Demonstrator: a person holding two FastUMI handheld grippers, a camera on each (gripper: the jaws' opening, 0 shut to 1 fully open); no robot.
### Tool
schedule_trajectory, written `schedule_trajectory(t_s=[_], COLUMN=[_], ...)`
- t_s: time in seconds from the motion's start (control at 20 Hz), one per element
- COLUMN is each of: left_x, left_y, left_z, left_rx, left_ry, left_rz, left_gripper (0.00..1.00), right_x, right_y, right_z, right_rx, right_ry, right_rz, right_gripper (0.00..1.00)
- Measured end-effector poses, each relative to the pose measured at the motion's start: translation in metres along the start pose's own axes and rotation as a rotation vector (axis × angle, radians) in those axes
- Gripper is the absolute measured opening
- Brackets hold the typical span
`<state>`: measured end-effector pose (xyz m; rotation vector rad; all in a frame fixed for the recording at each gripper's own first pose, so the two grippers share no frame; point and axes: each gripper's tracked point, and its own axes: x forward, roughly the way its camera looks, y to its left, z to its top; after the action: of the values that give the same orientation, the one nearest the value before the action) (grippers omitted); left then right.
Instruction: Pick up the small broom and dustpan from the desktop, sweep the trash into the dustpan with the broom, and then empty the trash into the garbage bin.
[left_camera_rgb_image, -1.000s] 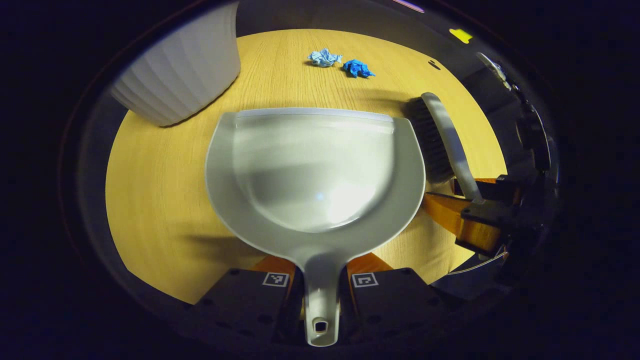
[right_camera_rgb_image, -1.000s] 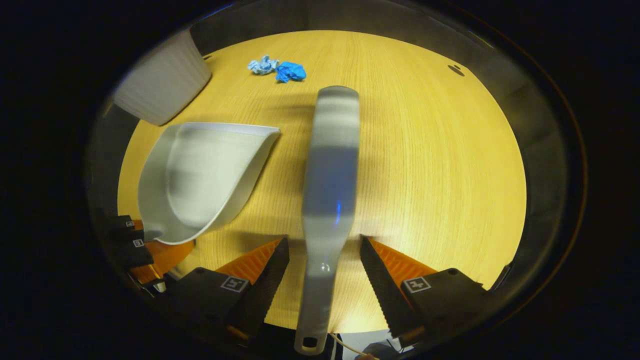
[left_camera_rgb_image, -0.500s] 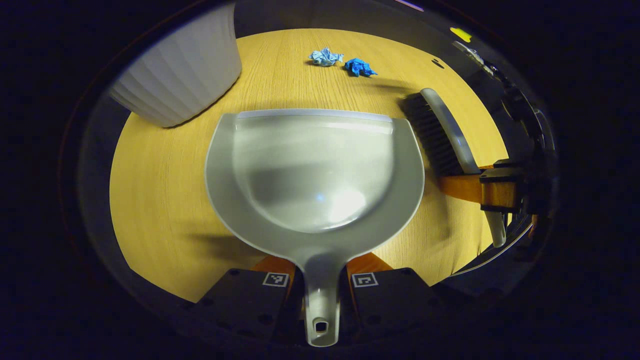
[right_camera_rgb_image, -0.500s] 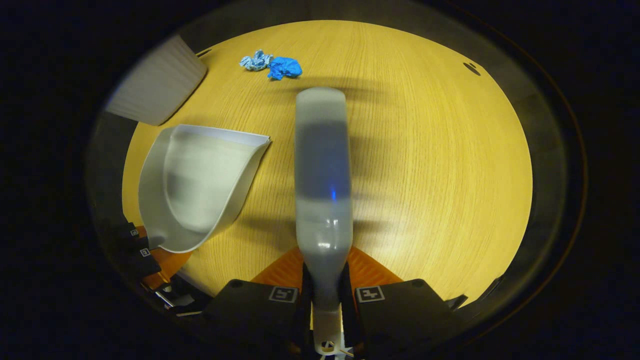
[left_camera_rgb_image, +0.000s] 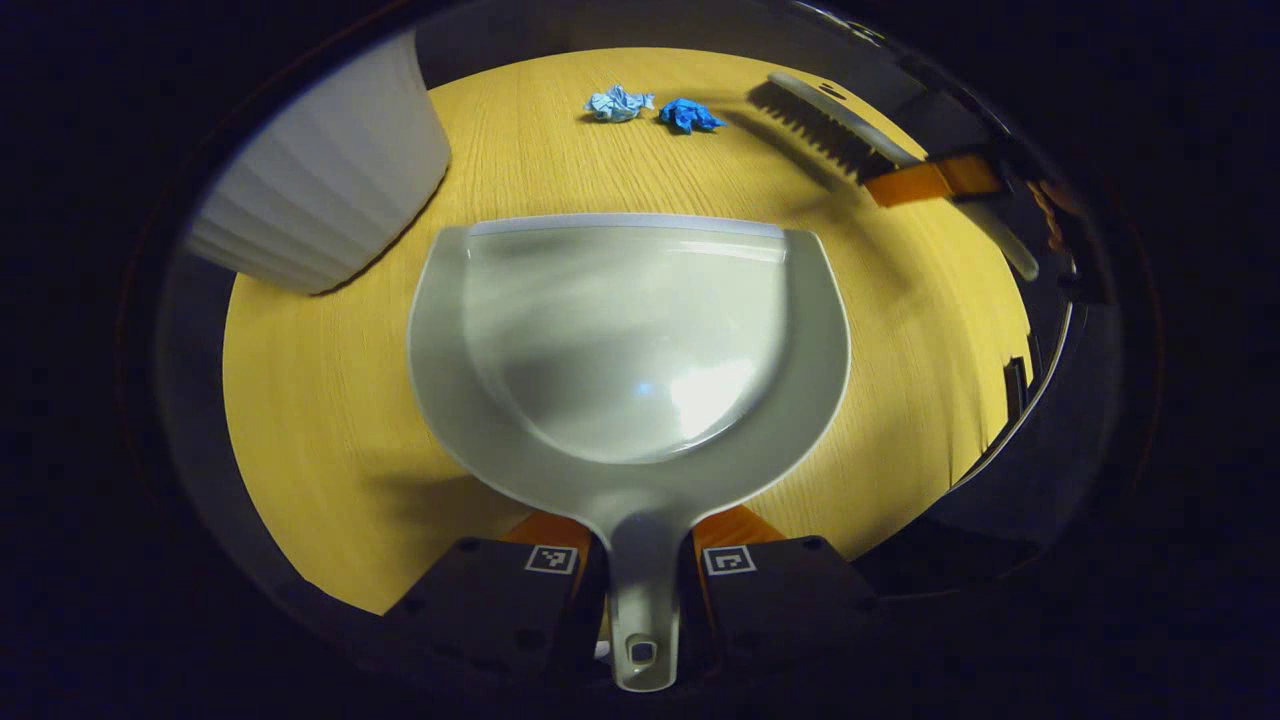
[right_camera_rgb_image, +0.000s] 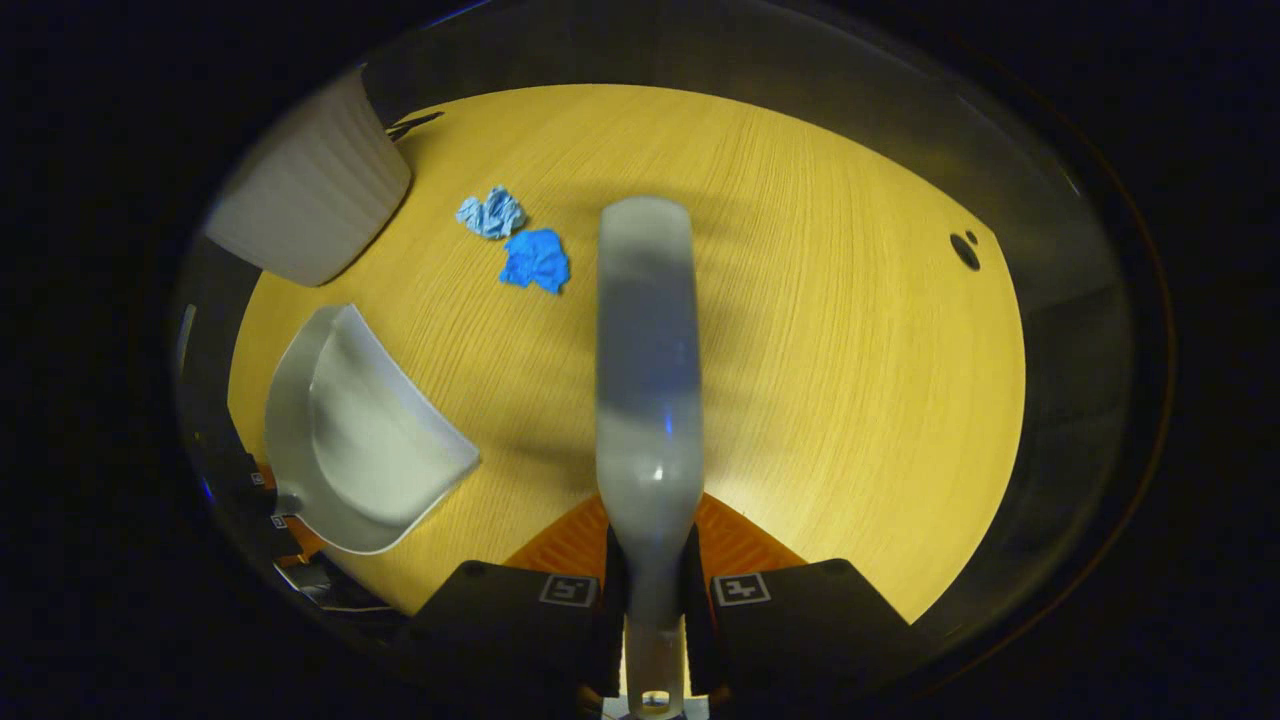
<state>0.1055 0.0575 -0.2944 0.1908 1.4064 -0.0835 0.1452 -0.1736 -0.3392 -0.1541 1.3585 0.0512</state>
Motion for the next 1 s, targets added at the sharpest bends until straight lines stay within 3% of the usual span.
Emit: schedule_trajectory(t_s=[0.3, 0.5, 0.75, 0.85, 1.0], left_x=[-0.008, -0.009, -0.008, -0.006, -0.006], left_y=[0.037, 0.053, 0.067, 0.065, 0.061], left_z=[0.024, 0.037, 0.050, 0.048, 0.036], left_rx=[0.136, 0.174, 0.276, 0.304, 0.298], left_ry=[0.054, 0.077, 0.045, 0.009, -0.042], left_rz=[0.065, 0.079, 0.069, 0.058, 0.013], left_gripper=[0.30, 0.30, 0.29, 0.29, 0.29], right_x=[0.021, 0.041, 0.040, 0.025, 0.001], right_y=[-0.023, -0.010, 0.041, 0.069, 0.081], right_z=[0.098, 0.125, 0.094, 0.066, 0.039], right_rx=[-0.243, -0.445, -0.597, -0.591, -0.590], right_ry=[-0.036, -0.002, 0.075, 0.130, 0.165], right_rz=[-0.076, -0.083, 0.043, 0.163, 0.264], right_gripper=[0.28, 0.28, 0.28, 0.29, 0.28])
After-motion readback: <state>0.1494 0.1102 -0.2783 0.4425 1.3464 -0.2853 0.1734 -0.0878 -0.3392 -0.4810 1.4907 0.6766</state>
